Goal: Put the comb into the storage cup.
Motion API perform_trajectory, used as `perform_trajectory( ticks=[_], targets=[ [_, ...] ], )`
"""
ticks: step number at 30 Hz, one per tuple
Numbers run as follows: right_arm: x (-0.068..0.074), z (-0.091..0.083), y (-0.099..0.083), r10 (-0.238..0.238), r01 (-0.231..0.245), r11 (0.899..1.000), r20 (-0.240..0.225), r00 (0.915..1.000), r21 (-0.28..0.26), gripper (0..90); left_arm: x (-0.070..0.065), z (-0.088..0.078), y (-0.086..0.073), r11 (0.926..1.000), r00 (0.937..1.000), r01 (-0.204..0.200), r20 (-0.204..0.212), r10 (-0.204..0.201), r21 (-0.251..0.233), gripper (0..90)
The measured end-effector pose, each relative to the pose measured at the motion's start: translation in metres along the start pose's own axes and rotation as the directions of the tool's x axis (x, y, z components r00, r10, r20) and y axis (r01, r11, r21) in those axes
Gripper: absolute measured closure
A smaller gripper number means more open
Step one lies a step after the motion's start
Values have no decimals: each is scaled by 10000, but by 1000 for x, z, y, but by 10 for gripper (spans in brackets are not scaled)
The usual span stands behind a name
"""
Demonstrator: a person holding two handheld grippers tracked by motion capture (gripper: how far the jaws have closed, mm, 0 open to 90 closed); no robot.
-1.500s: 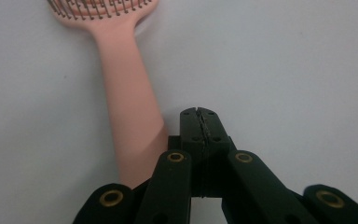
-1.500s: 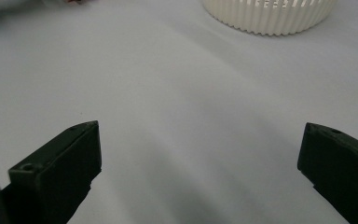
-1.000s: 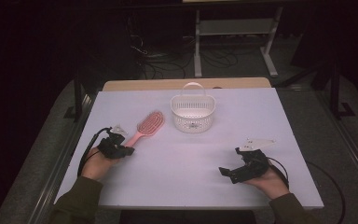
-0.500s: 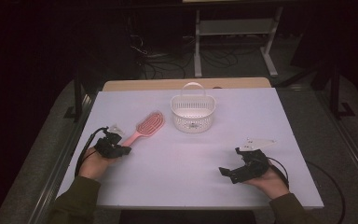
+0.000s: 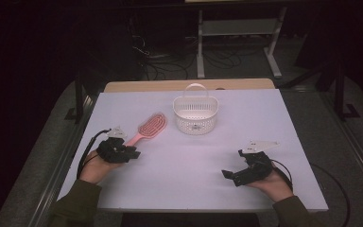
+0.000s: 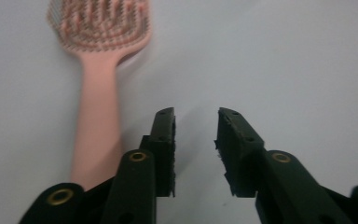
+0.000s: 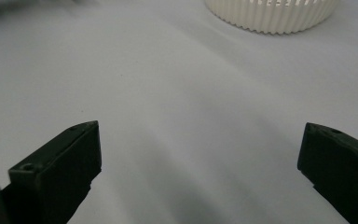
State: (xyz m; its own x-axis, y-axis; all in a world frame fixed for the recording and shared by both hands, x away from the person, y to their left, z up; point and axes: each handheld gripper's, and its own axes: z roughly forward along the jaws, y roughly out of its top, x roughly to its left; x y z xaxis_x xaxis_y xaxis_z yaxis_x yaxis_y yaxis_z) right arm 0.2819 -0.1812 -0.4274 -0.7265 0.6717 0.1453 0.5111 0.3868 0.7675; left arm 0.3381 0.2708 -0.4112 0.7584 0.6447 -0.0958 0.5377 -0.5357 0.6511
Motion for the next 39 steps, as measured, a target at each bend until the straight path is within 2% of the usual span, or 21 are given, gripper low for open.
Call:
perform_trajectory(
  ticks=[5, 11, 16, 21, 24, 39],
  targets=[
    [0, 0, 0, 7, -7, 10000, 2, 10000, -6, 0, -10, -1, -1, 9989, 9996, -261, 100, 265, -389, 488],
    [0, 0, 0, 18, -18, 10000, -5, 10000, 7, 0, -22, -3, -9, 9929, 9972, -636, 317, 670, -1001, 336],
    [0, 1, 0, 8, -8, 10000, -8, 10000, 7, 0, -31, -1, -17, 9908, 9950, -843, 439, 893, -1059, 174],
    [0, 1, 0, 4, -4, 10000, -19, 10000, 20, 0, -39, 3, -18, 9871, 9915, -1099, 570, 1171, -1166, 63],
    [0, 1, 0, 7, -7, 10000, -21, 10000, 28, 0, -40, 5, -17, 9866, 9916, -1097, 545, 1169, -1207, 1],
    [-1, 2, 0, 26, -26, 10000, -30, 10000, 8, 0, -37, 4, -17, 9865, 9937, -910, 530, 990, -1360, 0]
  ],
)
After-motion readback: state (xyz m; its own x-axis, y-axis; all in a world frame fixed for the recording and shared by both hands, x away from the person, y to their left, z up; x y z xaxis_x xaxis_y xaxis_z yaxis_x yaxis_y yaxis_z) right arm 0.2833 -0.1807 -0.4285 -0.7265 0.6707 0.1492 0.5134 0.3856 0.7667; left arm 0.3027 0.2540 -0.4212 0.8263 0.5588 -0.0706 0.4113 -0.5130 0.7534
